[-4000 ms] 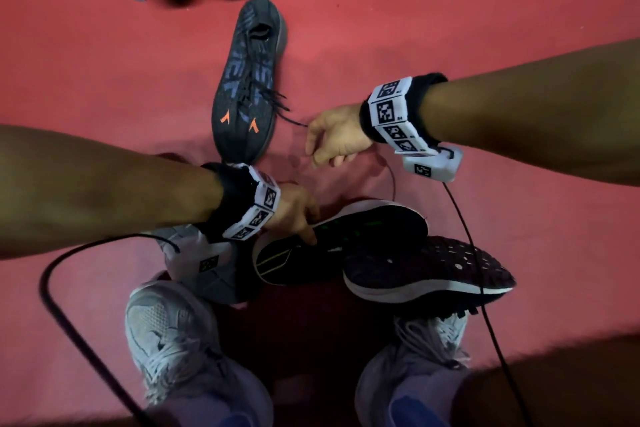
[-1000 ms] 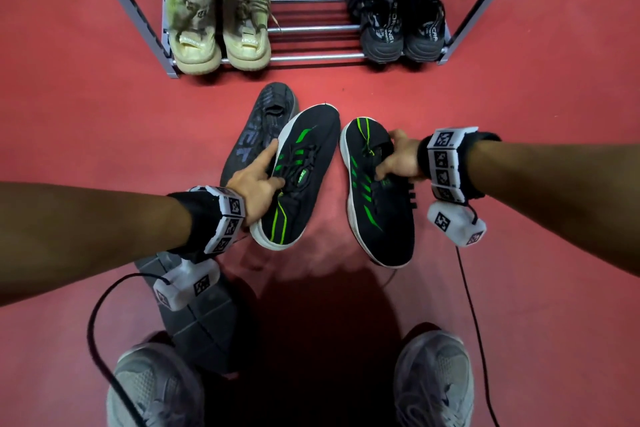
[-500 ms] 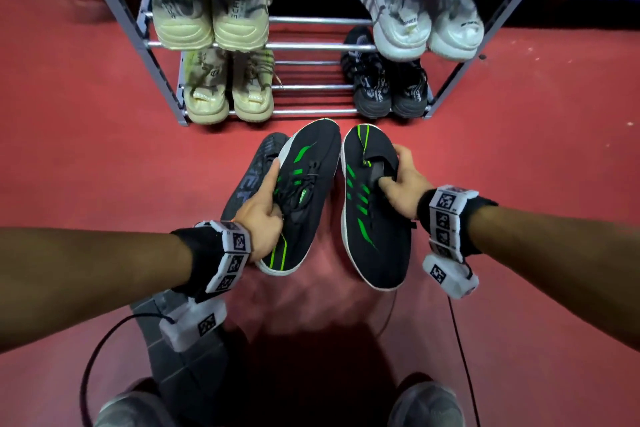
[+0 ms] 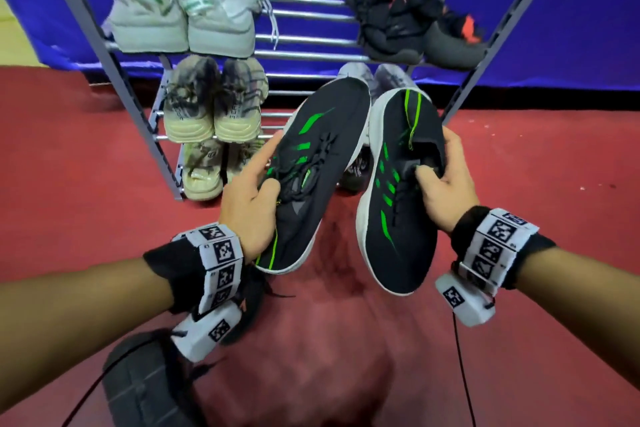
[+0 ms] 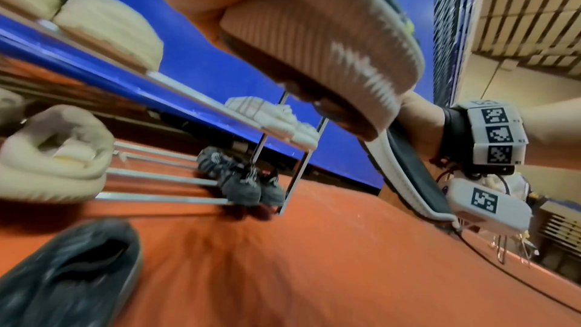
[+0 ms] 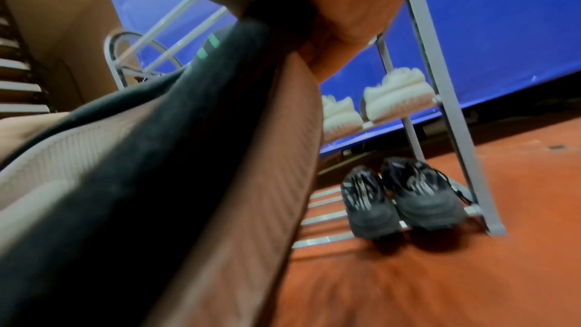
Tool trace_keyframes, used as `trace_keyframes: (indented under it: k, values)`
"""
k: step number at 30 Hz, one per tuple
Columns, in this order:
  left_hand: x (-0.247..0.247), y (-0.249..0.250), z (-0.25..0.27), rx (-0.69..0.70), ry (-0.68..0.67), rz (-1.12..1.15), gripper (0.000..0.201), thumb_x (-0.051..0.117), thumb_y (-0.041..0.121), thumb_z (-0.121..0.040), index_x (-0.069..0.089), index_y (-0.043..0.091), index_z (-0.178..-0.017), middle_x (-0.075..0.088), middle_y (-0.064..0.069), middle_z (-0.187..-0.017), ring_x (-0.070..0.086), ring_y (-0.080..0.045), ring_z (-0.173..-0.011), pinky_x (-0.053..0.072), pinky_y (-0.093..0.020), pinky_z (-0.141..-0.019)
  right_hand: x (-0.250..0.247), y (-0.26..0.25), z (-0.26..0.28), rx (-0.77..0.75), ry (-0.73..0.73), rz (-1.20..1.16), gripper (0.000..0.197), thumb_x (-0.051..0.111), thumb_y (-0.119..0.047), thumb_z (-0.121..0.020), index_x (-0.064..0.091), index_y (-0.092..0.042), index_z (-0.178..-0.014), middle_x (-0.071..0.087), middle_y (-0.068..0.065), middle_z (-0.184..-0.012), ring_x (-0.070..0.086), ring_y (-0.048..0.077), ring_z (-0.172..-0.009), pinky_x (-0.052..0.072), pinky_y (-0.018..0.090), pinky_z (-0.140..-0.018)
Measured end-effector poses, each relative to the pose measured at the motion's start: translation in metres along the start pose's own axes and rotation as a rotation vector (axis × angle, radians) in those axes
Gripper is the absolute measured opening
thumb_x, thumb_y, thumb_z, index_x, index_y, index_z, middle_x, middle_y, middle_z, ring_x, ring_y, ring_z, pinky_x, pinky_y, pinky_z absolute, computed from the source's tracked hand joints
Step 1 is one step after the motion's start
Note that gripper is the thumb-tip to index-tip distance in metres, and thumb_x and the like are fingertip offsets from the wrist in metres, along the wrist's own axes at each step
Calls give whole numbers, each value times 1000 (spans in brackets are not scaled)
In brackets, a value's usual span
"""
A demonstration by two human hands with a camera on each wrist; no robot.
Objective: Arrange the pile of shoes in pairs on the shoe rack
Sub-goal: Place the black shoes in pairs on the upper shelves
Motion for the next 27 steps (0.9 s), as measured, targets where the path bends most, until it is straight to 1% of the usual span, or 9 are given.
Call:
trace_keyframes:
  k: [3, 5, 8, 13, 16, 19, 21, 25, 27]
  values:
    - [-2, 32, -17, 80, 80, 89, 71, 40, -2, -81, 50, 28, -145, 67, 17, -121, 62, 5, -99, 47, -17, -97, -10, -35, -19, -101, 58, -102, 60, 49, 2, -84, 40, -10, -142, 58, -18, -118, 56, -16, -102, 42, 9, -93]
    - [-1, 56, -27, 129, 111, 192, 72, 37, -16, -82, 50, 18, -144, 70, 9, -121, 62, 3, -97, 48, -16, -96, -16, -58, -31, -163, 117, -164, 57, 46, 9, -86, 40, -8, -140, 57, -18, -115, 56, -17, -99, 42, 7, -91]
    - [-3, 93, -45, 216, 109, 291, 72, 33, -21, -79, 49, 14, -139, 67, 22, -119, 60, 5, -114, 45, -15, -98, -23, -94, -52, -213, 185, -239, 57, 45, 2, -83, 42, -5, -140, 59, -10, -113, 57, -8, -98, 44, 14, -94]
    - [-22, 150, -85, 315, 184, 305, 67, 38, -9, -81, 51, 19, -141, 70, 20, -113, 65, -3, -107, 50, -21, -94, -30, -153, -97, -280, 263, -300, 60, 50, -9, -81, 47, -11, -141, 64, -6, -124, 61, 4, -110, 47, 28, -103]
    - [-40, 173, -114, 283, 229, 309, 63, 41, -3, -83, 53, 19, -140, 71, 12, -93, 63, -11, -88, 53, -23, -81, -29, -187, -127, -300, 273, -327, 59, 54, -6, -84, 51, -18, -141, 65, -6, -130, 61, 3, -119, 47, 24, -104]
    - [-65, 186, -142, 188, 354, 268, 57, 47, 2, -83, 59, 23, -134, 65, 10, -78, 56, -8, -73, 50, -20, -72, -17, -215, -163, -263, 215, -333, 49, 58, -9, -83, 63, -19, -130, 72, -2, -117, 68, 8, -104, 54, 32, -97]
    - [-81, 193, -160, 101, 420, 248, 53, 49, 9, -83, 61, 26, -132, 66, 11, -78, 57, -4, -67, 50, -20, -73, -3, -233, -185, -239, 146, -318, 44, 60, -7, -83, 66, -11, -126, 73, 1, -109, 67, 1, -89, 55, 22, -85]
    - [-104, 215, -185, 27, 474, 145, 46, 48, 10, -90, 61, 25, -131, 60, 16, -76, 51, 10, -49, 37, -4, -51, 23, -260, -215, -189, 96, -208, 38, 65, -9, -89, 67, -13, -127, 68, -4, -100, 58, -21, -68, 44, 1, -69]
    - [-118, 222, -195, -14, 487, 91, 46, 49, 14, -91, 58, 32, -132, 60, 16, -83, 53, 9, -59, 37, -1, -55, 39, -268, -225, -159, 72, -178, 36, 64, -9, -91, 66, -14, -127, 67, -5, -99, 60, -13, -73, 48, 5, -74]
Point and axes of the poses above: each hand's wrist, its own z-axis away from the middle knuckle, its own x-axis out of the palm, y = z × x, the point moved 5 cm from there along -z, towards the middle knuckle
